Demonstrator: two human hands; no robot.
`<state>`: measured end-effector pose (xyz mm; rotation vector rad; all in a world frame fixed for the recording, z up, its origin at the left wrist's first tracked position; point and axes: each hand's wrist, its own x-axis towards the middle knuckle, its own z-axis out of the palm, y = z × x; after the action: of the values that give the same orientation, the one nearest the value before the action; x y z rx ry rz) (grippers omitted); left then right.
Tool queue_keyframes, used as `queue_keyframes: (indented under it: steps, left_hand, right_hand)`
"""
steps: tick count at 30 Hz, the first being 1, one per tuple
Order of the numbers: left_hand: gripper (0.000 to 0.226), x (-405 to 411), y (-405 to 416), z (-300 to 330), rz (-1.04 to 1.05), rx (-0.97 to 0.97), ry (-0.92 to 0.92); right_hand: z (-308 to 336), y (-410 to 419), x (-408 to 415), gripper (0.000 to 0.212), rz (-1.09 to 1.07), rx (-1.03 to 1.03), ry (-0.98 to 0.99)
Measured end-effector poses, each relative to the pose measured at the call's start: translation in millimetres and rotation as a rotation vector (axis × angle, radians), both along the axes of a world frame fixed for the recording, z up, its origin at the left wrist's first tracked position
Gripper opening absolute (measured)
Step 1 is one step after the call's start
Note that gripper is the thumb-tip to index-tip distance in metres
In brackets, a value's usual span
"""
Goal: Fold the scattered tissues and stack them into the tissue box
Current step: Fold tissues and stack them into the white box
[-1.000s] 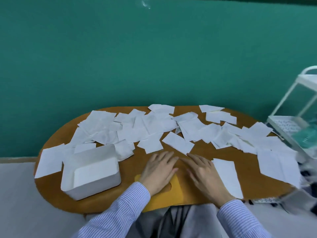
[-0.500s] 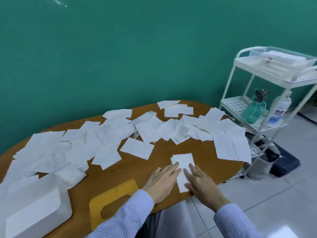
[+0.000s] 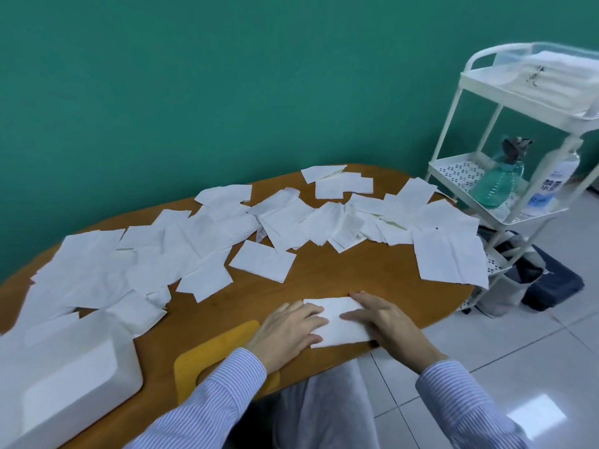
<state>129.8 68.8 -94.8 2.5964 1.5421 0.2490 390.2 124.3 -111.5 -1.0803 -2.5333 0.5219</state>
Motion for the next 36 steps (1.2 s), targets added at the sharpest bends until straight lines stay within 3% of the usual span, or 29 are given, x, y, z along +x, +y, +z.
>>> queue_keyframes:
  steps: [3, 8, 14, 25, 32, 36]
  left_hand:
    - [0.038, -4.7, -0.1, 1.6, 0.007, -0.029, -0.043]
    - [0.025, -8.2, -0.4, 2.8, 0.097, -0.055, -0.163]
    - [0.025, -8.7, 0.3, 1.6, 0.172, -0.144, -0.194]
    - [0.024, -9.2, -0.1, 11.3, 0.157, -0.089, -0.249]
    - [0.021, -10.6, -2.3, 19.5, 0.175, -0.033, -0.261]
    - [0.021, -11.6, -1.7, 28.2, 0.241, -0.087, -0.427]
  right_hand:
    - [1.1, 4.2, 1.7, 0.042, -0.085, -0.072, -0.038]
    - [5.7, 3.3, -6.9, 0.042, -0.101, -0.033, -0.08]
    - [8.3, 2.2, -23.5, 0.05, -0.096, -0.007, -0.2]
    - [19.9, -3.5, -33.7, 0.016, -0.11, 0.058, -0.025]
    - [28.3, -1.2, -35.0, 0.009, -0.114, 0.073, 0.018]
    - [35.6, -3.6, -37.1, 0.009, -0.127, -0.031, 0.068]
